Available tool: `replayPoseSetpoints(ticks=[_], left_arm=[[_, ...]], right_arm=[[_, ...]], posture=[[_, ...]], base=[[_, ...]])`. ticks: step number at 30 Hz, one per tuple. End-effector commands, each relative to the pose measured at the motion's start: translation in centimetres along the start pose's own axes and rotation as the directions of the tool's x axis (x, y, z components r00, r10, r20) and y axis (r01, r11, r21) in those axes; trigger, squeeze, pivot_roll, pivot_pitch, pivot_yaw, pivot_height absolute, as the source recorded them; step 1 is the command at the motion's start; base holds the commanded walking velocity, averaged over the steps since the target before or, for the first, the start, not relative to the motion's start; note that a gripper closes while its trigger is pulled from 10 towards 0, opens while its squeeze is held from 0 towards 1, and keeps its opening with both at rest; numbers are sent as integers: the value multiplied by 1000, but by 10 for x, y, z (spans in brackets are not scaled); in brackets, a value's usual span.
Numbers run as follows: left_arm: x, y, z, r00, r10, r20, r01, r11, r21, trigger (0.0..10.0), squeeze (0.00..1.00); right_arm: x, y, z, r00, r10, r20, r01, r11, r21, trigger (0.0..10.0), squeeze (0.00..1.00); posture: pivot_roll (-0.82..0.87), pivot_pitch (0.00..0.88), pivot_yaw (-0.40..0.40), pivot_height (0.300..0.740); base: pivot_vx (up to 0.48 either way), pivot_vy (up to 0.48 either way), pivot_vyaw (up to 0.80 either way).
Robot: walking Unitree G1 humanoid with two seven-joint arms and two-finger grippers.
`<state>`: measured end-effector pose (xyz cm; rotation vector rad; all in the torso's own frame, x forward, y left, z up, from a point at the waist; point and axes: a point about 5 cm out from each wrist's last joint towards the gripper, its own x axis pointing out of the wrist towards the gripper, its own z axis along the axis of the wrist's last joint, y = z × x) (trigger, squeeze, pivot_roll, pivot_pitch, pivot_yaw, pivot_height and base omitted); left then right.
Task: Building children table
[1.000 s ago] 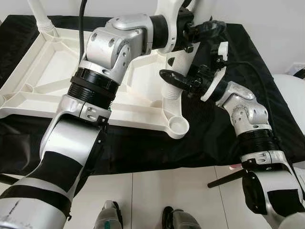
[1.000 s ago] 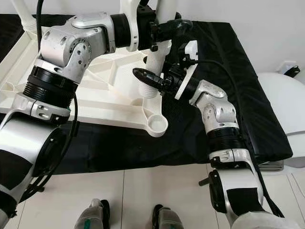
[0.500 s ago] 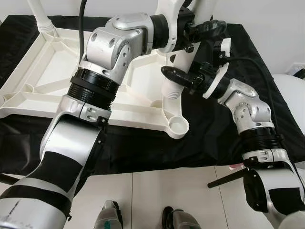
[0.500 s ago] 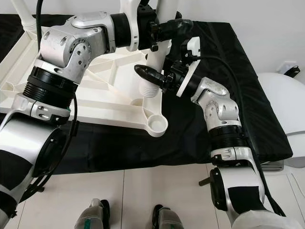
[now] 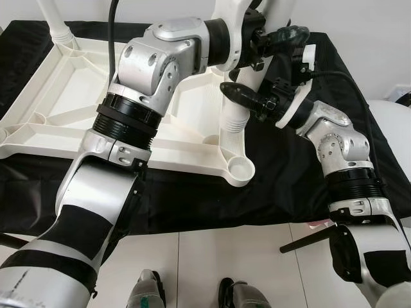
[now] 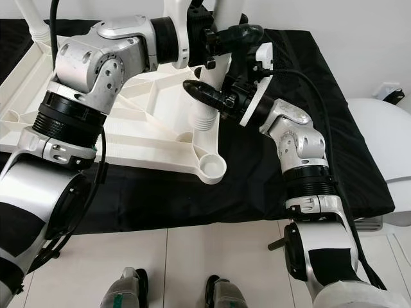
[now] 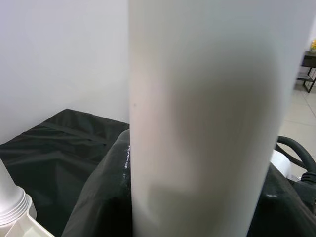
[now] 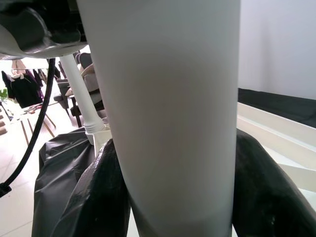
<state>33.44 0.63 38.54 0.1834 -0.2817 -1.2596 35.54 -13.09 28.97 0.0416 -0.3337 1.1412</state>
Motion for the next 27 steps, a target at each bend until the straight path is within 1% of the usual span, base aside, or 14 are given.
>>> replayPoseSetpoints(ticks=[1,4,9,10,12,13,15,20,27], left_arm=[[2,-6,4,998,-54,10,54,998,28,10000,0],[2,-6,3,998,-56,7,55,998,28,10000,0],[5,-10,0,998,-64,-11,65,996,57,10000,0],[5,-11,-1,998,-66,-12,66,996,61,10000,0],[5,-11,-1,998,-67,-11,67,996,63,10000,0],[4,-10,-1,998,-66,-2,66,997,45,10000,1000],[4,-10,0,998,-65,4,64,997,32,10000,1000],[3,-5,12,996,-25,81,26,1000,-14,10000,1000],[-2,1,13,997,24,74,-24,1000,-2,10000,1000]], right_arm=[[-4,-2,7,1000,-6,22,6,1000,-1,0,0],[-3,-2,7,1000,-1,20,1,1000,-2,0,0],[-3,-1,8,1000,6,19,-6,1000,1,0,0],[-3,-1,8,1000,3,17,-3,1000,0,4039,0],[-3,-1,8,1000,2,15,-2,1000,0,4039,0],[-3,-1,7,1000,-2,9,2,1000,-5,10000,0],[-3,-1,7,1000,-4,5,4,1000,-8,10000,0],[-3,-3,5,999,-31,10,31,999,-15,10000,0],[-5,-6,3,998,-59,7,59,998,-19,10000,0]], posture=[[99,194,-42,740],[97,197,-43,740],[96,201,-43,740],[96,202,-43,740],[96,202,-43,740],[96,204,-43,740],[97,204,-42,740],[100,209,-43,740],[104,209,-45,740]], base=[[0,0,0],[0,0,0],[0,0,0],[0,0,0],[0,0,0],[0,0,0],[0,0,0],[0,0,0],[0,0,0]])
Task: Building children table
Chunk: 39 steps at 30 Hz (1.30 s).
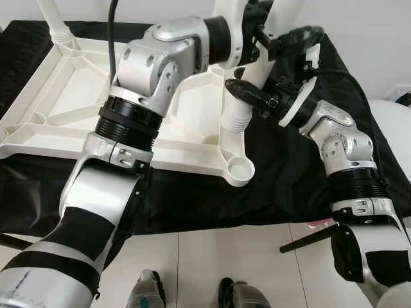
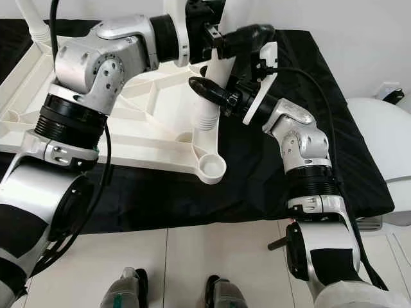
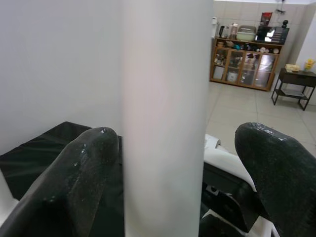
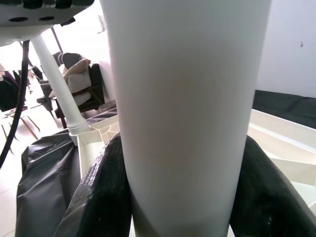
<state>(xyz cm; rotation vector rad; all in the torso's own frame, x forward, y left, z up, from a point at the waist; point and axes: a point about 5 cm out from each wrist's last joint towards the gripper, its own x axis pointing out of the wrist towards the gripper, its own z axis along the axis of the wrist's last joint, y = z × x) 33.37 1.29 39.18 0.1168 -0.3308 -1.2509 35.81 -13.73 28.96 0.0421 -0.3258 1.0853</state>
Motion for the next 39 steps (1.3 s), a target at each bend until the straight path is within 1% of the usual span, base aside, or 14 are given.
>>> replayPoseSetpoints(ticks=[1,2,3,8,9,10,11,14,15,23,25,29,32,39], left_arm=[[4,-1,7,1000,13,2,-13,1000,24,10000,1000],[4,-1,7,1000,13,2,-13,1000,24,10000,1000],[2,1,7,1000,24,5,-24,999,25,10000,0],[-1,5,8,999,49,24,-49,999,19,10000,0],[-5,9,11,995,82,55,-83,997,7,10000,0],[-5,9,11,995,82,55,-83,997,7,10000,0],[-13,17,15,986,134,97,-133,991,-16,10000,0],[-26,26,17,972,195,132,-190,981,-48,10000,0],[-38,27,9,967,221,126,-216,975,-52,10000,0],[-50,24,-21,963,265,49,-262,963,-63,10000,0],[-56,15,-51,958,285,-21,-285,957,-53,10000,0],[-58,11,-62,958,284,-45,-287,956,-59,10000,0],[-59,-7,-94,960,254,-115,-257,966,-16,10000,0],[-65,-28,-115,966,178,-186,-172,984,49,10000,0]], right_arm=[[-1,-1,3,1000,-9,14,9,1000,-14,10000,0],[-1,-1,3,1000,-9,14,9,1000,-14,10000,0],[-1,-1,2,1000,-12,14,13,1000,-12,10000,0],[-2,-1,1,1000,-19,17,19,1000,-10,10000,0],[-4,-1,0,999,-25,21,25,1000,1,4902,0],[-4,-1,0,999,-25,21,25,1000,1,4902,0],[-6,-1,-2,999,-38,16,38,999,0,10000,0],[-9,-1,-4,998,-54,12,54,999,-1,10000,0],[-12,-1,-3,997,-76,26,76,997,-4,10000,0],[-19,-2,-2,992,-121,41,121,992,-17,10000,0],[-25,-3,-3,987,-155,51,157,987,-21,10000,0],[-26,-3,-2,985,-165,56,166,986,-23,10000,0],[-29,0,1,982,-173,70,176,984,-37,10000,0],[-33,4,1,981,-178,71,181,982,-44,10000,0]], posture=[[104,209,-45,740],[104,209,-45,740],[104,210,-47,740],[102,206,-47,740],[103,205,-48,740],[103,205,-48,740],[99,202,-47,740],[98,199,-44,740],[96,195,-43,740],[96,191,-44,740],[93,190,-43,740],[93,189,-42,740],[88,195,-41,740],[86,201,-38,740]], base=[[0,0,0],[0,0,0],[0,0,0],[0,0,0],[0,0,0],[0,0,0],[0,0,0],[0,0,0],[0,0,0],[0,0,0],[0,0,0],[0,0,0],[0,0,0],[0,0,0]])
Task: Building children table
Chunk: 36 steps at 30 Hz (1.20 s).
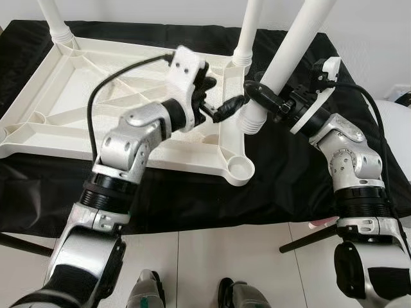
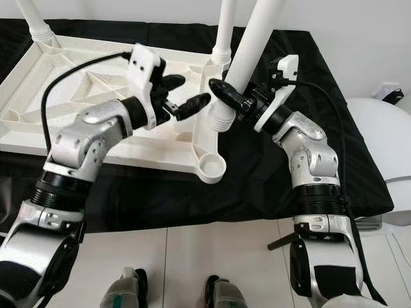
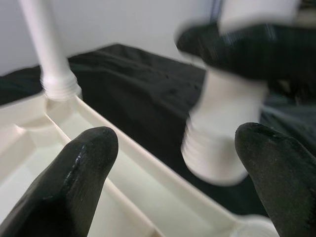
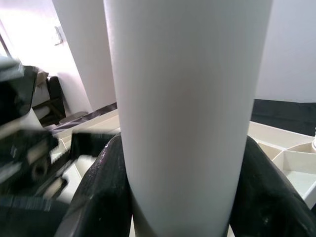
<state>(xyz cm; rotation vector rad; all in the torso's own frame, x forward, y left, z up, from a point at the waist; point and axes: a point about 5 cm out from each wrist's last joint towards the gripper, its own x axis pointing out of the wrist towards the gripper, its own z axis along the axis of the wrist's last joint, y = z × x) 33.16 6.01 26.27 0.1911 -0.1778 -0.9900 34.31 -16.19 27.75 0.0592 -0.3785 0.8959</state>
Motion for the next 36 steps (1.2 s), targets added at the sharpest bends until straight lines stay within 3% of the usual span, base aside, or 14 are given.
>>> replayPoseSetpoints(ticks=[1,7,19,23,26,29,36], left_arm=[[-1,-14,-3,995,-95,-16,95,994,56,10000,0],[-17,-40,-24,967,-237,-93,248,960,133,10000,0],[-35,-55,-50,905,-361,-224,407,888,213,10000,0],[-36,-56,-52,898,-370,-237,420,881,215,10000,0],[-38,-56,-65,880,-367,-302,441,867,231,10000,0],[-35,-45,-79,877,-295,-379,400,885,237,10000,0],[-34,-38,-87,872,-257,-416,372,901,223,10000,0]], right_arm=[[-3,1,4,1000,-2,21,2,1000,-6,10000,0],[-8,5,3,1000,-11,18,12,1000,-8,10000,0],[-13,8,2,1000,-12,2,12,1000,-19,10000,0],[-13,7,2,1000,-13,1,13,1000,-20,10000,0],[-13,8,3,1000,-14,3,14,1000,-23,10000,0],[-13,13,4,1000,-4,9,4,1000,-20,10000,0],[-14,19,2,1000,14,5,-14,1000,-17,10000,0]], posture=[[86,202,-37,740],[89,212,-34,740],[86,217,-28,740],[86,217,-28,740],[87,218,-23,740],[87,218,-22,740],[84,217,-19,740]], base=[[0,0,0],[0,0,0],[0,0,0],[0,0,0],[0,0,0],[0,0,0],[0,0,0]])
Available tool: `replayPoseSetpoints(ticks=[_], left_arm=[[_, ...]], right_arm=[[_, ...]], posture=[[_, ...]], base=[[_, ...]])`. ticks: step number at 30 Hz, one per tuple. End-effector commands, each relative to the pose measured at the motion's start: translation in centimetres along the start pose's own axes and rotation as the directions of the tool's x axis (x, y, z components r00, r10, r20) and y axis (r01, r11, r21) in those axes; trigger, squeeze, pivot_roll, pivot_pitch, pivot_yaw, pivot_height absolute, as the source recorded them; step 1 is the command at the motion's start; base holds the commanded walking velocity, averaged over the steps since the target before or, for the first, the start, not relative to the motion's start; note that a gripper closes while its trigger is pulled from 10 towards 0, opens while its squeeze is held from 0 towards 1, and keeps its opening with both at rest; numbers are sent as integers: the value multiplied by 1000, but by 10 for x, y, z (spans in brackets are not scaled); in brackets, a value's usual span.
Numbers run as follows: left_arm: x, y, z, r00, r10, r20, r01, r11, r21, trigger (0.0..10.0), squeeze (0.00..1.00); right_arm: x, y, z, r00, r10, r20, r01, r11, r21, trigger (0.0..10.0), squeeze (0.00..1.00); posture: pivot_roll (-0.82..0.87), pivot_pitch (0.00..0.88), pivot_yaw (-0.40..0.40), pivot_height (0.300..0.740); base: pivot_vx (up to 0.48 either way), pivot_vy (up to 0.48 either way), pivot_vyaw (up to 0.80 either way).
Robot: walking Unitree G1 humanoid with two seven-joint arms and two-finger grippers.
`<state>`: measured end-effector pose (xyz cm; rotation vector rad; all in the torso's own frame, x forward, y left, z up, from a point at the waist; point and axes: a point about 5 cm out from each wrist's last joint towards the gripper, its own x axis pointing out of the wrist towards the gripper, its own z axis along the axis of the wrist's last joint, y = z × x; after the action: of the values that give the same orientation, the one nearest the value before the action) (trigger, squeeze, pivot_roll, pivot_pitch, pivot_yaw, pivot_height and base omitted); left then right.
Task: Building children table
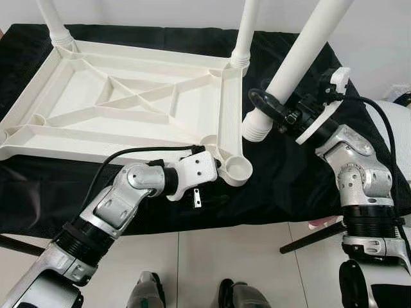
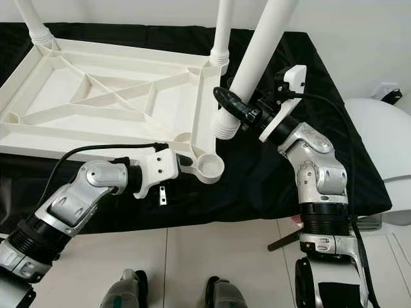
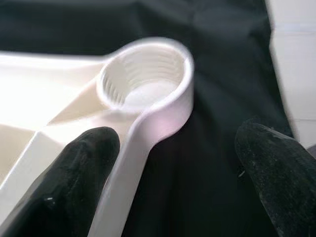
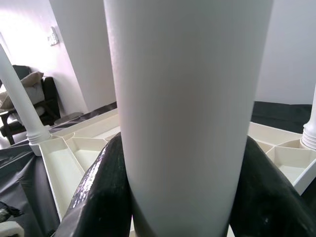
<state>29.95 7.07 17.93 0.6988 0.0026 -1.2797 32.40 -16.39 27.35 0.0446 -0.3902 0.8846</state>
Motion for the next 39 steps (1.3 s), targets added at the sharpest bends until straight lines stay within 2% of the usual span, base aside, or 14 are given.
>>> replayPoseSetpoints(ticks=[1,14,19,21,23,24,26,27,30,31,32,33,34,39], left_arm=[[2,-1,-15,997,31,-65,-34,999,-40,10000,0],[-5,25,-33,972,146,-183,-162,984,-75,10000,0],[-5,26,-35,972,147,-184,-164,983,-81,10000,0],[-4,26,-36,971,147,-187,-164,983,-83,9373,0],[-4,26,-39,970,146,-195,-166,982,-89,4353,0],[-4,26,-39,970,146,-195,-166,982,-89,4353,0],[-3,26,-40,969,150,-196,-171,981,-95,3255,0],[-3,26,-40,969,150,-197,-171,980,-96,0,0],[-2,26,-42,970,138,-201,-161,982,-100,0,0],[-1,25,-43,971,121,-205,-144,984,-104,1098,0],[-1,25,-43,971,121,-205,-144,984,-104,1098,0],[-1,25,-43,972,117,-206,-141,984,-105,4078,0],[-1,24,-44,971,117,-210,-141,985,-101,10000,0],[-1,24,-48,963,113,-244,-133,989,-68,10000,0]], right_arm=[[-1,6,0,1000,25,0,-25,1000,2,10000,0],[-1,9,-1,999,39,-7,-39,999,6,10000,0],[-1,13,-3,998,64,-20,-64,998,11,10000,0],[-2,14,-4,997,74,-26,-74,997,13,10000,0],[-3,16,-4,996,85,-33,-84,996,15,10000,0],[-3,16,-4,996,85,-33,-84,996,15,10000,0],[-3,16,-4,996,84,-33,-84,996,13,10000,0],[-3,16,-4,996,84,-33,-84,996,13,10000,0],[-3,16,-4,996,85,-35,-84,996,12,10000,0],[-4,16,-3,996,85,-36,-85,996,13,10000,0],[-4,16,-3,996,85,-36,-85,996,13,10000,0],[-4,16,-3,996,85,-36,-85,996,13,10000,0],[-4,16,-3,996,85,-37,-85,996,13,10000,0],[-6,18,-2,995,87,-39,-87,996,12,10000,0]], posture=[[84,217,-19,740],[84,209,-20,740],[83,204,-21,740],[81,202,-21,740],[78,200,-20,740],[78,200,-20,740],[77,198,-20,740],[74,198,-18,740],[73,198,-18,740],[72,199,-17,740],[72,199,-17,740],[72,199,-17,740],[71,200,-16,740],[71,208,-13,740]], base=[[0,0,0],[0,0,0],[0,0,0],[0,0,0],[0,0,0],[0,0,0],[0,0,0],[0,0,0],[0,0,0],[0,0,0],[0,0,0],[0,0,0],[0,0,0],[0,0,0]])
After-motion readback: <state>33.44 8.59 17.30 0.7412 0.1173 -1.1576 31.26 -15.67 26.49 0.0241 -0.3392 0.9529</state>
